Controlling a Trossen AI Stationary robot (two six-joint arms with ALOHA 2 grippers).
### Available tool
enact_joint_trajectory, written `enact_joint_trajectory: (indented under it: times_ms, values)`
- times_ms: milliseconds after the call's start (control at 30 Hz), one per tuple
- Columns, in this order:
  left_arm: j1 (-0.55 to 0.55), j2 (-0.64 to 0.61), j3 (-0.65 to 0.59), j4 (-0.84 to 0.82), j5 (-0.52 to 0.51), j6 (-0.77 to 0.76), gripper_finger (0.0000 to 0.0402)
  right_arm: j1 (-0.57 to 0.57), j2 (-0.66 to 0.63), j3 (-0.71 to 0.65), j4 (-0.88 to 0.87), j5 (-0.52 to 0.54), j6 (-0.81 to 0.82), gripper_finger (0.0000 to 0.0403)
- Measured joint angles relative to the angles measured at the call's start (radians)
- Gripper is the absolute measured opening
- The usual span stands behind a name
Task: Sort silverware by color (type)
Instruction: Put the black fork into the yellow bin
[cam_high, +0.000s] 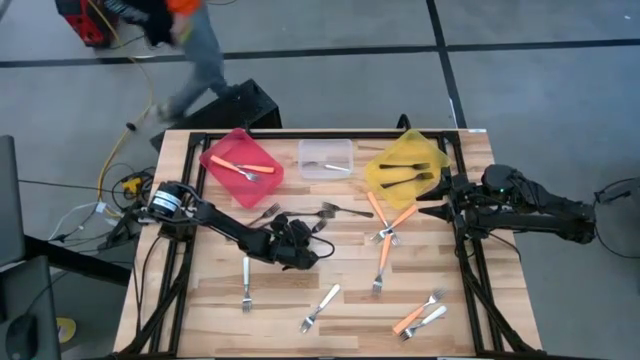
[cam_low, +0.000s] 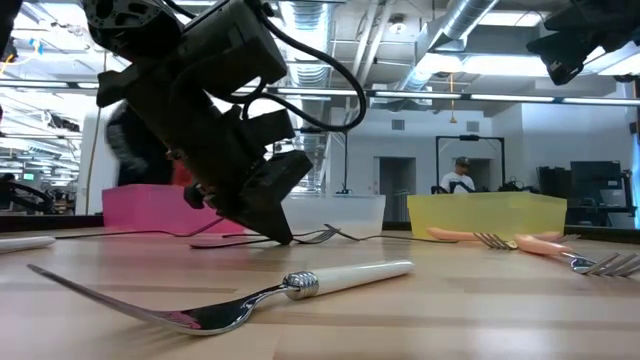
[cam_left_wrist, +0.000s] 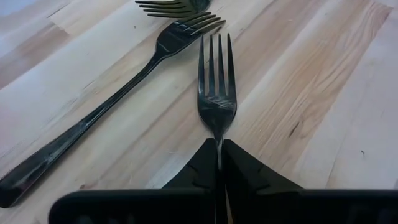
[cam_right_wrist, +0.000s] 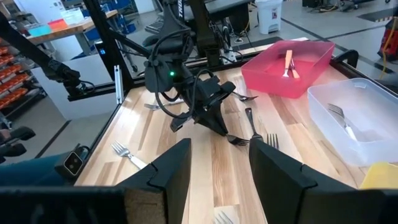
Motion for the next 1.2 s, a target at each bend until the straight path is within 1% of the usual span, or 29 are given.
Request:
enact_joint_trajectory:
  times_ms: [233,533,633,733,833,933,1100,1200]
  values:
    - [-0.002,-0.043,-0.003,0.011,0.041,0.046,0.0001,0.0,0.0,0.0,-0.001,0.0,0.0,0.0187]
    - [-0.002,-0.069,-0.002,0.048,0.018,0.08,0.0,0.0,0.0,0.0,-0.003,0.008,-0.001,0.0187]
    - [-0.006,-0.07,-0.002,0.097,0.024,0.11,0.0,0.0,0.0,0.0,-0.003,0.009,-0.001,0.0187]
    - [-0.018,-0.07,-0.001,0.189,-0.005,0.195,0.0,0.0,0.0,0.0,-0.003,0.011,-0.001,0.0187]
    - [-0.028,-0.071,0.0,0.272,-0.004,0.289,0.0,0.0,0.0,0.0,-0.003,0.011,-0.001,0.0187]
    - [-0.033,-0.097,-0.006,0.313,0.004,0.383,0.0,0.0,0.0,0.0,-0.003,0.011,-0.001,0.0187]
    - [-0.032,-0.208,-0.038,0.323,0.024,0.485,0.0,0.0,0.0,0.0,-0.003,0.012,0.0,0.0187]
    - [-0.031,-0.3,-0.072,0.34,0.034,0.544,0.0,0.0,0.0,0.0,-0.001,0.037,0.0,0.0187]
